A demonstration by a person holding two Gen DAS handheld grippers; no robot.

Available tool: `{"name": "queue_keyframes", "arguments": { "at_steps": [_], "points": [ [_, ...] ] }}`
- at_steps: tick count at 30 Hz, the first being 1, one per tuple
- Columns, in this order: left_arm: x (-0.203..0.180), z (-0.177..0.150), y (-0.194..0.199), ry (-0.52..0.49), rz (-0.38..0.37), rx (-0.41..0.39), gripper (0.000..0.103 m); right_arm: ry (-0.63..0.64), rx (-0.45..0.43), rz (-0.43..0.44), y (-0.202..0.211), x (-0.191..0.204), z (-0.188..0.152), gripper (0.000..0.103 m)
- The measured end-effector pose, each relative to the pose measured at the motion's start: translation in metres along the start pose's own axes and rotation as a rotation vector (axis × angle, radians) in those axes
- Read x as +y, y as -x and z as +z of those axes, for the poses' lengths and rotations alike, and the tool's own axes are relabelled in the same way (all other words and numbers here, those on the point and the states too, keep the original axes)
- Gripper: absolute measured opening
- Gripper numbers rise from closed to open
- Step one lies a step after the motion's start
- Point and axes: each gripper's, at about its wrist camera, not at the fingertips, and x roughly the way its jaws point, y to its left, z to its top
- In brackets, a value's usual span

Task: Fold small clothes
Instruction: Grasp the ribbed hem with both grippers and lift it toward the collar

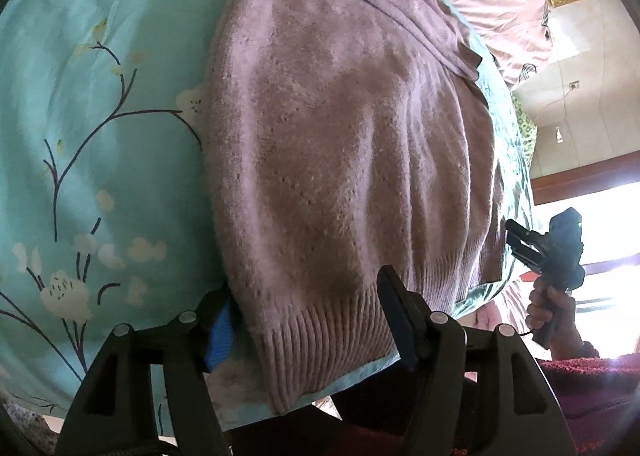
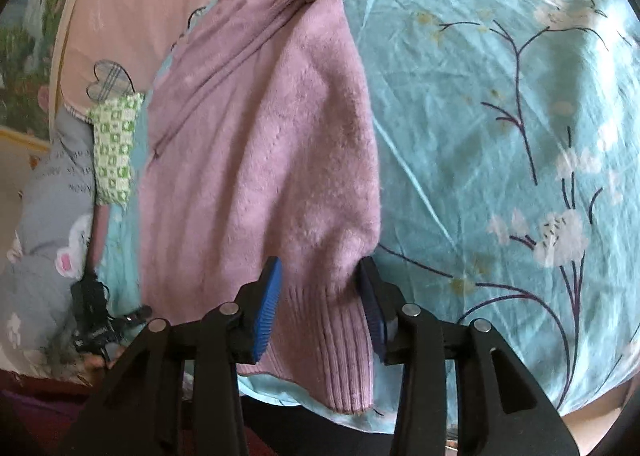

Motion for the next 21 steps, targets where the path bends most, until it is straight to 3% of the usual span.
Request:
{"name": "queue_keyframes", "arguments": {
  "at_steps": [6,12,16,17,18,19,21],
  "points": [
    [0.001,-0.006,0.0,-0.006,-0.023,0.012,0.064,0.001,0.002,0.004,0.016,-0.015,-0.01,0.041],
    [-0.007,-0.006,-0.008,-0.044,-0.048,0.042,0.066,-0.014,0.049,0.109,-0.001,-0.012,-0.014,0.041],
    [-0.011,-0.004,-0.012,-0.055,-0.059,0.055,0.066,-0.032,0.029,0.185,-0.018,-0.005,-0.013,0.039],
    [-0.011,-0.004,-0.012,-0.06,-0.056,0.057,0.063,-0.038,0.02,0.195,-0.02,-0.004,-0.012,0.027],
    [-0.01,-0.004,-0.012,-0.068,-0.05,0.056,0.041,-0.044,0.016,0.192,-0.024,-0.002,-0.011,0.007],
    [-0.01,-0.004,-0.014,-0.07,-0.051,0.066,0.009,-0.045,0.025,0.174,-0.026,-0.002,-0.011,0.007],
    [-0.005,-0.006,-0.016,-0.052,-0.07,0.074,0.01,-0.031,0.028,0.157,-0.024,-0.002,-0.014,0.007]
  ]
}}
